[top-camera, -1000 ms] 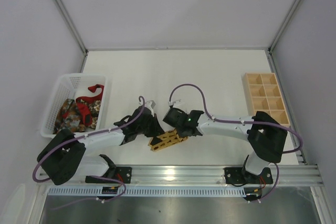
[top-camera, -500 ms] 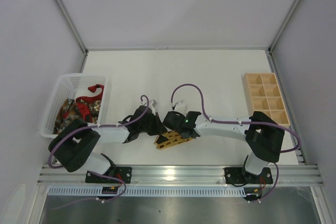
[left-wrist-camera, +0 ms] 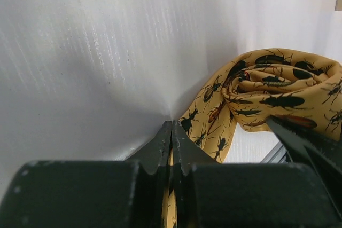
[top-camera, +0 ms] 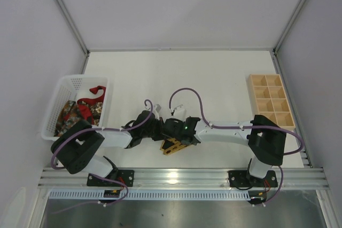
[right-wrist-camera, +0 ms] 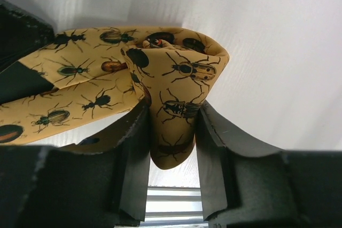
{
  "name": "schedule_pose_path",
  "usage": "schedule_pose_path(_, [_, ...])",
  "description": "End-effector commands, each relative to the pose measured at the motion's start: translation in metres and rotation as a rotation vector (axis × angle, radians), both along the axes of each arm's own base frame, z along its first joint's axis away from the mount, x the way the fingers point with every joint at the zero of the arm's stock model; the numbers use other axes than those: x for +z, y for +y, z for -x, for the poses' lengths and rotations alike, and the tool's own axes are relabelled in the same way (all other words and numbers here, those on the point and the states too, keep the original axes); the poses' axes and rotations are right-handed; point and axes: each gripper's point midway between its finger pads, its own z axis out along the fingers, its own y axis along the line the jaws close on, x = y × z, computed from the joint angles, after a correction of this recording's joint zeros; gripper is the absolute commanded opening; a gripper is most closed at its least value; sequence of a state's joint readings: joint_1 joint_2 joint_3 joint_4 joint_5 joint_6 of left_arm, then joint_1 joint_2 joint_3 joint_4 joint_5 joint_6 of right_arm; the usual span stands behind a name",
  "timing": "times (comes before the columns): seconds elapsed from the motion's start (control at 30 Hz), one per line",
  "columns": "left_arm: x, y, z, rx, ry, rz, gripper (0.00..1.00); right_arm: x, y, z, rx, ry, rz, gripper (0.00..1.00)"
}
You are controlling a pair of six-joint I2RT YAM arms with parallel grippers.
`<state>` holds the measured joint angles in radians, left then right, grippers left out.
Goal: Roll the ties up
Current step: Roll the tie
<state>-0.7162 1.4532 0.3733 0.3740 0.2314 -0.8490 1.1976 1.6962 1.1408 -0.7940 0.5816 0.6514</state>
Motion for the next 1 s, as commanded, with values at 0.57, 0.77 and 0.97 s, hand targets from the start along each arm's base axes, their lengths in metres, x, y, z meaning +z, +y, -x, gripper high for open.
schedule_pose_path(0.57, [-0.008,0.021,0.01,0.03,0.053,-0.128,0.08,0.011,0.076,0.04,0.259,0.148,-0.366,0.59])
schedule_pose_path(0.77, [0.006,0.04,0.004,0.091,0.031,-0.222,0.15,0.01,0.083,0.047,0.307,0.265,-0.56,0.65])
schedule_pose_path(0.97, [0.042,0.043,-0.003,0.083,-0.047,-0.225,0.17,0.022,0.072,0.05,0.315,0.304,-0.697,0.65])
